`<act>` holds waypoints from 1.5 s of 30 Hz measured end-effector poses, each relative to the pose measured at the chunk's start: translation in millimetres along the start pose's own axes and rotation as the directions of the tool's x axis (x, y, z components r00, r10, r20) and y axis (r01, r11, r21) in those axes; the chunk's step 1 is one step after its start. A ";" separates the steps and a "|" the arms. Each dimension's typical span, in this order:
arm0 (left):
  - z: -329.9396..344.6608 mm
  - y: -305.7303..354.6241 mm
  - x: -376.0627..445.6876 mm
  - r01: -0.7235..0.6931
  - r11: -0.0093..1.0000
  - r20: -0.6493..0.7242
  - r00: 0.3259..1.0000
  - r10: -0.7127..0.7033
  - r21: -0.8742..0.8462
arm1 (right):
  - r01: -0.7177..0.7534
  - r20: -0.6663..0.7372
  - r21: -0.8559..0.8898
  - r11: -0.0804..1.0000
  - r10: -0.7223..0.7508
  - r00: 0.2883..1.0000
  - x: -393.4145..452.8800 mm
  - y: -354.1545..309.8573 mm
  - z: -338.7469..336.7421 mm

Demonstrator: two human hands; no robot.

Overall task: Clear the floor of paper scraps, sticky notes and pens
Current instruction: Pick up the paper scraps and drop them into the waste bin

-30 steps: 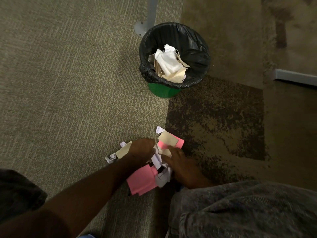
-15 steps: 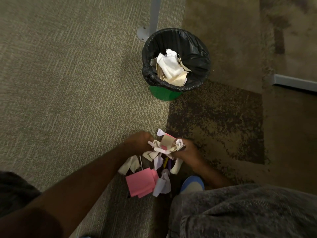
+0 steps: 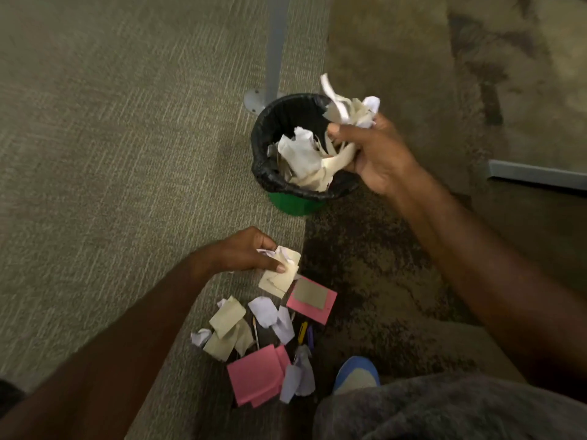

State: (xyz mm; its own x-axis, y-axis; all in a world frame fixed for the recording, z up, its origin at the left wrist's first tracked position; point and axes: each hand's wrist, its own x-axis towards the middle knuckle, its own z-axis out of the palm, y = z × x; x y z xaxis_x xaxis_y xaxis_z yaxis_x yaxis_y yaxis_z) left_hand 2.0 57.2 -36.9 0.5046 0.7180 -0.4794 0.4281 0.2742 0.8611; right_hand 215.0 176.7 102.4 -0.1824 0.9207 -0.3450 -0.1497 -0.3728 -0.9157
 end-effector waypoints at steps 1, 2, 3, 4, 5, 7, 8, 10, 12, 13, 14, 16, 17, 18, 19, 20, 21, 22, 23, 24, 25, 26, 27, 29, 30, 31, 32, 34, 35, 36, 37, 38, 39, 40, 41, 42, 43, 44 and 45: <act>-5.3 7.9 -1.1 0.011 0.999 -0.013 1.000 -0.011 -0.049 | -0.030 -0.024 -0.027 0.999 0.029 0.999 11.1 1.4 3.6; -10.9 16.7 -2.4 0.007 0.994 -0.029 1.000 -0.010 -0.108 | -0.064 -0.042 -0.065 0.996 0.062 0.997 20.3 4.8 7.1; -16.6 26.5 -3.6 -0.016 0.985 -0.050 0.999 0.007 -0.174 | -0.100 -0.057 -0.107 0.989 0.095 0.994 27.9 9.0 10.3; -23.0 37.5 -4.1 -0.055 0.971 -0.082 0.996 0.037 -0.231 | -0.134 -0.069 -0.149 0.980 0.125 0.990 33.3 13.6 12.5; -29.4 49.9 -4.2 -0.108 0.958 -0.129 0.989 0.075 -0.264 | -0.162 -0.072 -0.186 0.969 0.151 0.986 37.2 17.7 13.4; -42.9 76.6 -1.1 -0.227 0.939 -0.278 0.948 0.152 -0.260 | -0.193 -0.042 -0.246 0.950 0.188 0.981 41.0 23.3 12.1; -49.5 90.5 2.3 -0.297 0.925 -0.368 0.909 0.197 -0.238 | -0.200 -0.022 -0.266 0.943 0.202 0.979 41.7 24.1 10.3; -61.9 116.1 13.5 -0.416 0.893 -0.543 0.797 0.265 -0.174 | -0.217 0.012 -0.281 0.935 0.229 0.973 40.9 22.0 5.6; -71.0 137.3 28.8 -0.465 0.881 -0.652 0.696 0.301 -0.089 | -0.206 0.032 -0.283 0.937 0.224 0.974 38.4 17.2 -1.9; -73.7 145.3 37.1 -0.461 0.887 -0.677 0.663 0.319 -0.034 | -0.187 0.020 -0.289 0.939 0.201 0.979 37.3 13.6 -6.5; -76.0 150.3 45.5 -0.437 0.899 -0.684 0.645 0.339 0.034 | -0.162 -0.005 -0.303 0.939 0.168 0.986 35.0 9.4 -11.3; -79.6 153.1 59.2 -0.301 0.917 -0.652 0.645 0.398 0.262 | -0.108 -0.095 -0.338 0.935 0.080 0.992 29.1 0.9 -20.7; -81.1 151.2 63.2 -0.198 0.891 -0.617 0.660 0.429 0.408 | -0.074 -0.153 -0.345 0.936 0.022 0.988 24.8 -1.6 -25.0; -81.4 147.8 64.5 -0.106 0.845 -0.573 0.689 0.443 0.525 | -0.022 -0.213 -0.353 0.935 -0.058 0.975 19.8 -3.3 -29.1; -81.7 143.6 64.2 -0.042 0.801 -0.534 0.724 0.436 0.597 | 0.058 -0.265 -0.374 0.926 -0.166 0.950 13.3 -3.9 -32.6; -82.3 139.2 62.5 -0.011 0.779 -0.515 0.744 0.425 0.626 | 0.163 -0.290 -0.406 0.899 -0.296 0.910 5.1 -3.5 -35.5; -82.7 134.4 59.0 0.005 0.768 -0.521 0.738 0.430 0.641 | 0.278 -0.276 -0.431 0.859 -0.418 0.865 -5.3 -1.4 -37.1; -82.5 128.2 54.1 0.005 0.749 -0.540 0.696 0.473 0.663 | 0.385 -0.222 -0.438 0.812 -0.513 0.829 -17.3 4.2 -37.6; -80.8 121.4 47.2 -0.012 0.712 -0.557 0.614 0.559 0.702 | 0.474 -0.147 -0.428 0.770 -0.577 0.804 -30.6 13.4 -36.5; -78.5 113.3 40.0 -0.051 0.673 -0.558 0.515 0.651 0.738 | 0.533 -0.071 -0.414 0.738 -0.609 0.790 -43.6 25.7 -35.0; -74.3 104.3 31.9 -0.112 0.651 -0.549 0.441 0.710 0.751 | 0.558 0.003 -0.418 0.717 -0.613 0.790 -55.1 40.3 -32.9; -68.0 94.4 23.3 -0.182 0.649 -0.538 0.421 0.730 0.739 | 0.565 0.084 -0.451 0.691 -0.597 0.798 -64.7 57.3 -31.1; -59.1 83.6 15.5 -0.232 0.658 -0.522 0.446 0.727 0.717 | 0.567 0.183 -0.519 0.639 -0.565 0.804 -72.0 75.7 -29.2; -37.5 57.5 5.4 -0.231 0.659 -0.455 0.561 0.691 0.716 | 0.558 0.406 -0.720 0.413 -0.402 0.821 -77.7 113.8 -27.4; -25.3 42.1 2.7 -0.220 0.645 -0.397 0.632 0.665 0.732 | 0.526 0.472 -0.811 0.258 -0.245 0.847 -77.0 132.5 -27.3; -12.7 25.9 0.9 -0.213 0.626 -0.323 0.709 0.627 0.750 | 0.475 0.470 -0.875 0.097 -0.073 0.880 -76.3 150.2 -27.8; 0.4 8.7 -1.3 -0.202 0.607 -0.243 0.786 0.569 0.768 | 0.427 0.424 -0.904 -0.038 0.065 0.903 -75.9 167.5 -28.9; 26.4 -25.1 -7.0 -0.167 0.530 -0.080 0.907 0.413 0.831 | 0.366 0.329 -0.914 -0.177 0.207 0.922 -77.1 196.5 -34.3; 38.9 -41.5 -11.3 -0.156 0.472 -0.009 0.944 0.330 0.868 | 0.356 0.305 -0.910 -0.212 0.238 0.922 -77.9 208.7 -36.8; 50.1 -55.9 -15.4 -0.162 0.413 0.058 0.966 0.252 0.896 | 0.362 0.299 -0.900 -0.241 0.259 0.918 -77.9 218.3 -39.0; 60.1 -67.3 -19.4 -0.181 0.360 0.118 0.975 0.189 0.915 | 0.380 0.306 -0.885 -0.269 0.278 0.910 -77.4 225.6 -40.8; 68.1 -76.1 -21.9 -0.206 0.314 0.163 0.974 0.157 0.927 | 0.404 0.317 -0.865 -0.298 0.300 0.900 -76.2 230.7 -42.4; 74.0 -82.0 -22.9 -0.229 0.272 0.192 0.969 0.154 0.935 | 0.422 0.323 -0.846 -0.326 0.316 0.892 -74.7 234.2 -43.5; 77.6 -84.7 -22.7 -0.247 0.238 0.209 0.962 0.174 0.939 | 0.433 0.327 -0.831 -0.349 0.322 0.888 -72.9 237.0 -44.0; 80.1 -85.2 -21.6 -0.262 0.211 0.219 0.954 0.207 0.942 | 0.439 0.337 -0.825 -0.357 0.314 0.888 -72.3 238.7 -44.3; 81.7 -84.2 -20.6 -0.277 0.183 0.228 0.942 0.246 0.943 | 0.445 0.355 -0.823 -0.352 0.294 0.888 -72.2 239.0 -43.6; 82.4 -82.5 -19.6 -0.292 0.155 0.240 0.928 0.286 0.944 | 0.458 0.383 -0.819 -0.346 0.266 0.885 -72.9 238.6 -42.5; 83.2 -81.1 -18.8 -0.304 0.126 0.251 0.913 0.322 0.944 | 0.475 0.419 -0.810 -0.343 0.227 0.879 -73.5 237.8 -41.3; 83.8 -80.0 -18.8 -0.311 0.107 0.258 0.903 0.344 0.944 | 0.491 0.459 -0.799 -0.347 0.177 0.871 -73.8 237.3 -40.1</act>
State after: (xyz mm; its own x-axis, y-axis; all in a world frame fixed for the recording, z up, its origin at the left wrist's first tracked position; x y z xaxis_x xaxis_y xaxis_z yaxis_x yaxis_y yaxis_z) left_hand 21.1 -31.9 -111.0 0.7963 0.5775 -0.1799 0.5972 -0.7979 0.0818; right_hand 231.9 24.8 -97.7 -0.6310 0.6829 -0.3681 0.7388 0.6737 -0.0166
